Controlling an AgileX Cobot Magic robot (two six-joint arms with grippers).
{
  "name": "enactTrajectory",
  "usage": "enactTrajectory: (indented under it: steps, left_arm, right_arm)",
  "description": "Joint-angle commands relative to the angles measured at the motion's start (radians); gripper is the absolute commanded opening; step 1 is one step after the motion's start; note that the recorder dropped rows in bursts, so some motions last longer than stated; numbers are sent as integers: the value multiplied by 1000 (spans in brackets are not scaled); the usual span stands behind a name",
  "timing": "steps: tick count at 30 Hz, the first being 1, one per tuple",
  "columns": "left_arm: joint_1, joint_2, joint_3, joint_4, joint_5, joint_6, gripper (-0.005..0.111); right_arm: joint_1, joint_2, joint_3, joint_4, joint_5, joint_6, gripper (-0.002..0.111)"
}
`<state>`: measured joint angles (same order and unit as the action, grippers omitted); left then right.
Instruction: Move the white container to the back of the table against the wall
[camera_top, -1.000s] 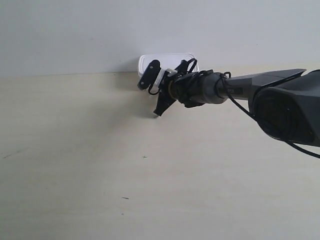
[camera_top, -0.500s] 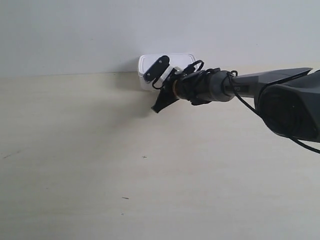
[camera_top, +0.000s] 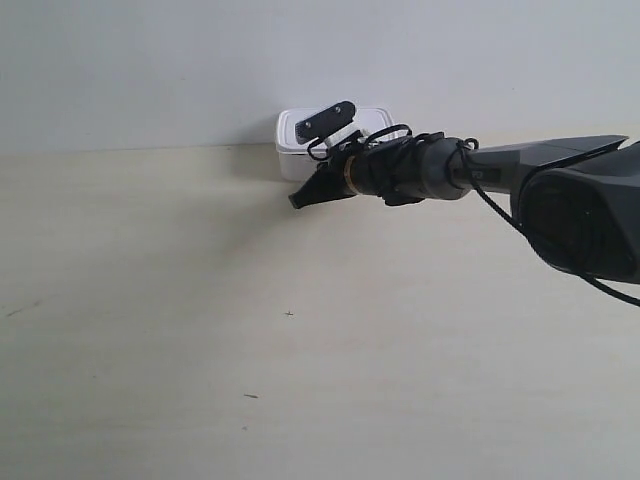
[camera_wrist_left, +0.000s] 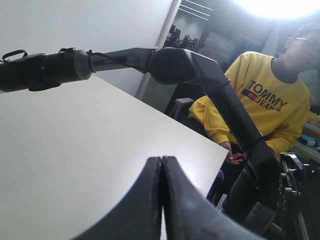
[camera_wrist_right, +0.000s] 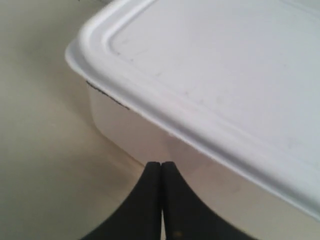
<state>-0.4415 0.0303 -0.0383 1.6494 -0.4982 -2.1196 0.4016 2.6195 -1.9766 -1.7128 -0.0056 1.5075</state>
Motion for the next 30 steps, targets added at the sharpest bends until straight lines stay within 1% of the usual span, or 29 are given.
enactTrajectory:
  steps: [1,8,16,19,25,30]
  left_arm:
    - [1,-6,2,0,9,-5,0]
    - [1,-6,2,2,10,-5,0]
    - [1,-6,2,2,10,-5,0]
    - [1,-6,2,2,10,-5,0]
    - [1,-6,2,2,10,-5,0]
    - [1,-6,2,2,10,-5,0]
  right_arm:
    - [-31,-7,-34,21,227,46,0]
    - [-31,-7,-34,60,266,59,0]
    - [-31,-7,-34,51,129,63,0]
    - [-29,-7,-34,27,120,60,0]
    - [-29,-13,-31,37,109,45,0]
    - [-29,-44,6,39,107,37,0]
